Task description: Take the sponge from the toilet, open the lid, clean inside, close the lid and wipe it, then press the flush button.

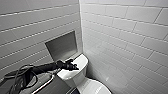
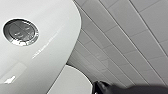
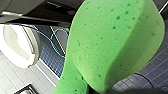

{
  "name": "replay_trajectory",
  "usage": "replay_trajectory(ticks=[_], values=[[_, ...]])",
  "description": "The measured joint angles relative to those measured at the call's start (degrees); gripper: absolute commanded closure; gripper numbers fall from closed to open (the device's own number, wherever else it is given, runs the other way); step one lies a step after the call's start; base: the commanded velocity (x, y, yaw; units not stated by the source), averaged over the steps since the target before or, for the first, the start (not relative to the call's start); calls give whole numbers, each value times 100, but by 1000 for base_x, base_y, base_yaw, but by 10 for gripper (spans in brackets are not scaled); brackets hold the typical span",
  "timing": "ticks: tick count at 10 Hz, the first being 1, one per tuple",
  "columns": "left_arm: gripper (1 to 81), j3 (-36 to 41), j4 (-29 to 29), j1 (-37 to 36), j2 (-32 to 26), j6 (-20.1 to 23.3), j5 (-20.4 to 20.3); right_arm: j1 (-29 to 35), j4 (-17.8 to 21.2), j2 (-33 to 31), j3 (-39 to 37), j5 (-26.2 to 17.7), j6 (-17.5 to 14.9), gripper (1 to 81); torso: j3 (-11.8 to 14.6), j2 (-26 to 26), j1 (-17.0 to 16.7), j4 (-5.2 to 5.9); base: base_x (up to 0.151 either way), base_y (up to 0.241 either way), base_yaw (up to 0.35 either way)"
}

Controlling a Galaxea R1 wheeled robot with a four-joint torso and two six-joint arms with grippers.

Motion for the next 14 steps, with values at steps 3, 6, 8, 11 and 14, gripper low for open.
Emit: replay_trajectory(ticks=[3,6,8,11,14], values=[[811,-766,2,-160,457,9,55,-489,9,-204,293,545,1,811,-35,0,0,0,0,0,0],[811,-1315,32,-395,857,23,69,-539,6,-221,477,818,1,811,-328,2,2,0,0,0,0],[811,-1484,82,-566,970,26,77,-518,9,-229,488,829,0,811,-413,6,4,0,0,0,0],[811,-1902,201,-660,1031,28,77,-518,9,-251,534,829,0,811,-411,6,4,0,0,0,0],[811,-2142,433,-692,1056,26,89,-519,6,-251,564,831,0,811,-413,6,6,0,0,0,0]])
